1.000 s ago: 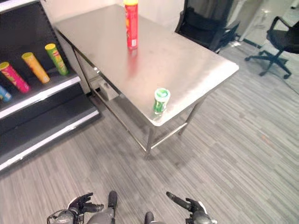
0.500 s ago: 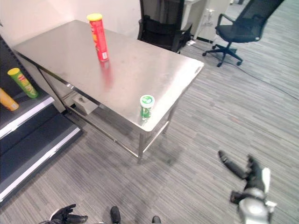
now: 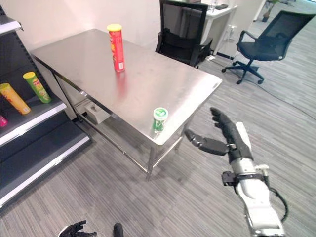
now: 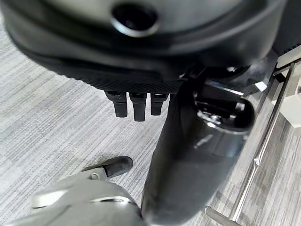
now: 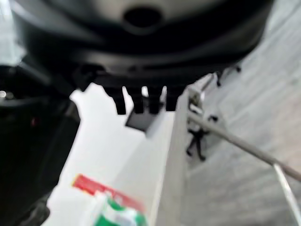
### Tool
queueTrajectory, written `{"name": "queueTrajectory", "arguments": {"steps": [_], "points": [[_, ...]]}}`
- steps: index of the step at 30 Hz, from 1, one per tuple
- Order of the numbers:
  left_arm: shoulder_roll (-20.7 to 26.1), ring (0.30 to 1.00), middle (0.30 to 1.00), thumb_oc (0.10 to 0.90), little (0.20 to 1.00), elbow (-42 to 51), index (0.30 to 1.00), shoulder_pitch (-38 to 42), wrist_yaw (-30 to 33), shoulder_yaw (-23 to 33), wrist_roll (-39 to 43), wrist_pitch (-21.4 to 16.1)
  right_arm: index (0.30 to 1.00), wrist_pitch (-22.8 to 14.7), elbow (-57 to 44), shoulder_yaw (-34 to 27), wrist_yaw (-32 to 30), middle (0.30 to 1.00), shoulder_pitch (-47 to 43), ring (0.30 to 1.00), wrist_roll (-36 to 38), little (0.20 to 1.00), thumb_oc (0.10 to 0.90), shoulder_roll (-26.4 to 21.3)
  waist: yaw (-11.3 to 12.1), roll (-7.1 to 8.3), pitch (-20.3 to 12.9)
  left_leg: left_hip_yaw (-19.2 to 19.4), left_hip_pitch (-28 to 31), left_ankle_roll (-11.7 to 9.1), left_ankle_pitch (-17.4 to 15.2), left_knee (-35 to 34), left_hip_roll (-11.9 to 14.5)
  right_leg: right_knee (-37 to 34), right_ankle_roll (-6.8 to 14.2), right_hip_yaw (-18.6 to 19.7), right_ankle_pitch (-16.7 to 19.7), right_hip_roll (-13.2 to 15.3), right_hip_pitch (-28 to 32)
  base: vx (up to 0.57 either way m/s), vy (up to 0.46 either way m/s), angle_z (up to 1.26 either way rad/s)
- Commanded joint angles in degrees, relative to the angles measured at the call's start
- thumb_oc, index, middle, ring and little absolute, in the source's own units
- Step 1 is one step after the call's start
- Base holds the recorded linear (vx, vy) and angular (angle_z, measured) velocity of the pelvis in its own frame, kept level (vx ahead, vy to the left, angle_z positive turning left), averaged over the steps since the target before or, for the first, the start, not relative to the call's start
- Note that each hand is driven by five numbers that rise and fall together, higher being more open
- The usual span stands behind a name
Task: Put the goods on the table back onto the shelves and tidy them up.
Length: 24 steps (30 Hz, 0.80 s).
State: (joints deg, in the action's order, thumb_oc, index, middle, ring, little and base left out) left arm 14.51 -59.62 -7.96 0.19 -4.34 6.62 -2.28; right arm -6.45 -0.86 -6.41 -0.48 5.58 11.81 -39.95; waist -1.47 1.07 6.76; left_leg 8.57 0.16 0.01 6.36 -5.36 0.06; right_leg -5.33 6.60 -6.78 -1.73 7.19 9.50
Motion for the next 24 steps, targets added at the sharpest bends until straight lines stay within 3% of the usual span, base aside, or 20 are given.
{"name": "queueTrajectory", "arguments": {"steps": [1,7,15,24], "points": [[2.79,0.9,0.9,0.8,0.9,-1.81,0.9,2.6,-1.0,-1.57,-1.92,-1.18,0.9,-3.71,-2.13,-5.1,-1.44,0.9,-7.75,0.9,0.15,0.9,0.8,-5.37,2.08,-0.35,0.4,-1.02,4.62,-4.69,-6.4,0.36,4.59,0.33,4.1,-1.69,2.82,2.71,-2.56,0.01,-0.044,0.1],[3.01,0.9,0.9,0.8,0.9,-1.68,0.9,1.74,-0.68,-1.56,-1.41,-1.26,0.9,-3.68,0.73,-3.32,-4.35,0.9,-11.62,0.9,-3.53,0.9,0.8,-6.06,3.13,-0.86,0.38,-2.64,3.65,-4.82,-5.9,0.36,4.44,0.33,3.8,-2.96,2.5,2.62,-2.22,0.02,-0.044,0.14],[3.95,0.9,0.9,0.8,0.9,-1.44,0.9,0.98,0.2,-2.41,-1.93,-1.3,0.9,-2.89,5.64,1.72,-7.93,0.9,-18.78,0.9,-12.68,0.9,0.8,-12.31,4.83,-0.94,0.52,-5.36,2.29,-4.88,-5.29,0.36,4.05,0.33,3.56,-4.8,2.11,2.34,-1.92,0.01,-0.025,0.22],[4.14,0.9,0.9,0.8,0.9,-1.86,0.9,0.59,0.42,-2.95,-2.44,-1.18,0.9,-2.97,6.16,5.36,-7.26,0.9,-21.17,0.9,-13.39,0.9,0.8,-13.73,5.52,-0.92,0.9,-7.03,1.33,-4.85,-4.99,0.36,3.72,0.33,3.47,-6.11,1.86,2.29,-1.78,0.0,-0.012,0.14]]}}
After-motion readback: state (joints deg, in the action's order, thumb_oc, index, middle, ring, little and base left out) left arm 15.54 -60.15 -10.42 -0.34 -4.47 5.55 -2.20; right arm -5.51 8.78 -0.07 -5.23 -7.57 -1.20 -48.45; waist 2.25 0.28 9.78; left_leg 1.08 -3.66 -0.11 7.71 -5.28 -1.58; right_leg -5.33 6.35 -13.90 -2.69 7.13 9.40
